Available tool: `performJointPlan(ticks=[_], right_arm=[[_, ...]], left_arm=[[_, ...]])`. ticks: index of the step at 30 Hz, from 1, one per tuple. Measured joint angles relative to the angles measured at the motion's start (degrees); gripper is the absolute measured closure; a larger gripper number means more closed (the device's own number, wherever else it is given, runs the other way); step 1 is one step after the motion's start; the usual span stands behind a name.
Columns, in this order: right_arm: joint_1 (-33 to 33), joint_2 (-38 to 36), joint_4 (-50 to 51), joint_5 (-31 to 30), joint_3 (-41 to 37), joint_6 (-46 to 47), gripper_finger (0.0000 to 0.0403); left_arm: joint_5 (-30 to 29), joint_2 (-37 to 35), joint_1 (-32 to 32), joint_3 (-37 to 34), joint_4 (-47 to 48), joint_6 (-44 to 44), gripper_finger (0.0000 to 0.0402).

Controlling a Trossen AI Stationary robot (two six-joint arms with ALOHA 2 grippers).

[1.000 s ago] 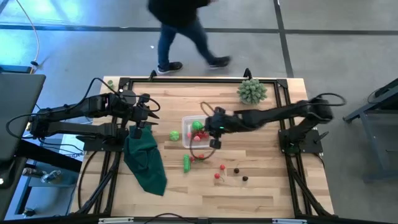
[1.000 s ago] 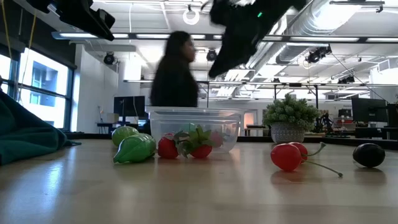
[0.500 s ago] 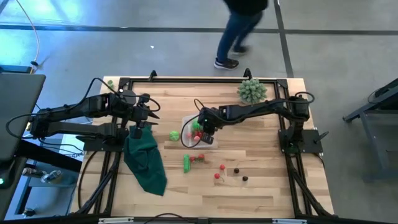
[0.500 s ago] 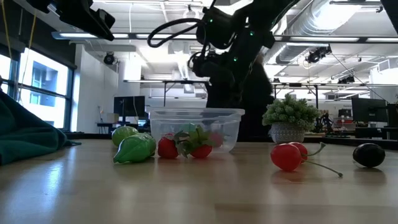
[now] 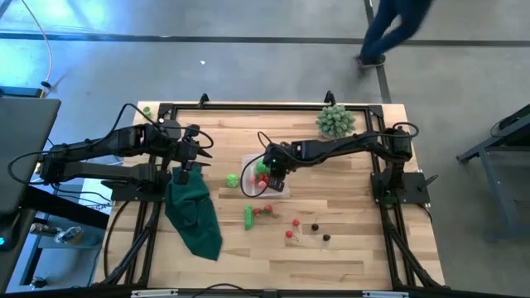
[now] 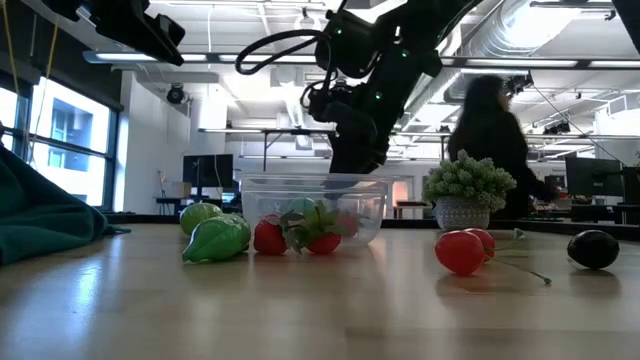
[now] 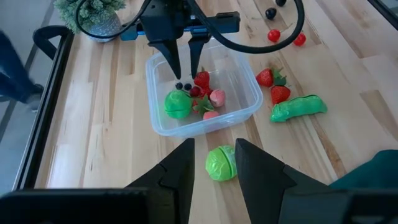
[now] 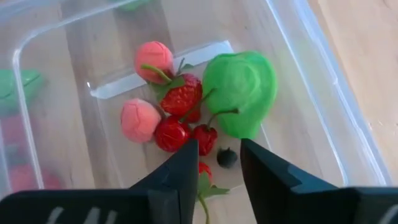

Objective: Pick and placing Produce into tupperware
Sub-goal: Put the blackberry into the transparent bin

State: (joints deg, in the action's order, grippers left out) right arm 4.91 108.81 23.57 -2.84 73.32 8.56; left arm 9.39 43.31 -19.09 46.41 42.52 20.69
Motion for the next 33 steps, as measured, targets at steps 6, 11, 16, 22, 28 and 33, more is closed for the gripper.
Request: performJointPlan(ticks=[6,11,16,22,28,33], right_arm=[[0.1,-0.3,-1.8,3.1,0.0,-1.1,0.0284],[0.0,-4.4,-0.8,5.4,-0.1,1.0,0.0286],[-2.8,-12.1,3.3,1.5,-0.1,1.9,0.0286],[-11.8,-24.8,4.9,-12.5,-7.5,7.0,0.0286],[-23.5,-36.9,2.9,-11.8,-22.4,22.6,0.0286],[-32.6,-42.5,-3.0,-6.2,-32.9,34.2,0.0286]], left_arm=[[0.0,0.0,0.0,0.0,0.0,0.0,0.0295],[0.0,0.0,0.0,0.0,0.0,0.0,0.0295],[0.0,0.0,0.0,0.0,0.0,0.0,0.0295],[0.0,0.0,0.0,0.0,0.0,0.0,0.0295],[0.0,0.0,0.0,0.0,0.0,0.0,0.0295],[0.0,0.0,0.0,0.0,0.0,0.0,0.0295]])
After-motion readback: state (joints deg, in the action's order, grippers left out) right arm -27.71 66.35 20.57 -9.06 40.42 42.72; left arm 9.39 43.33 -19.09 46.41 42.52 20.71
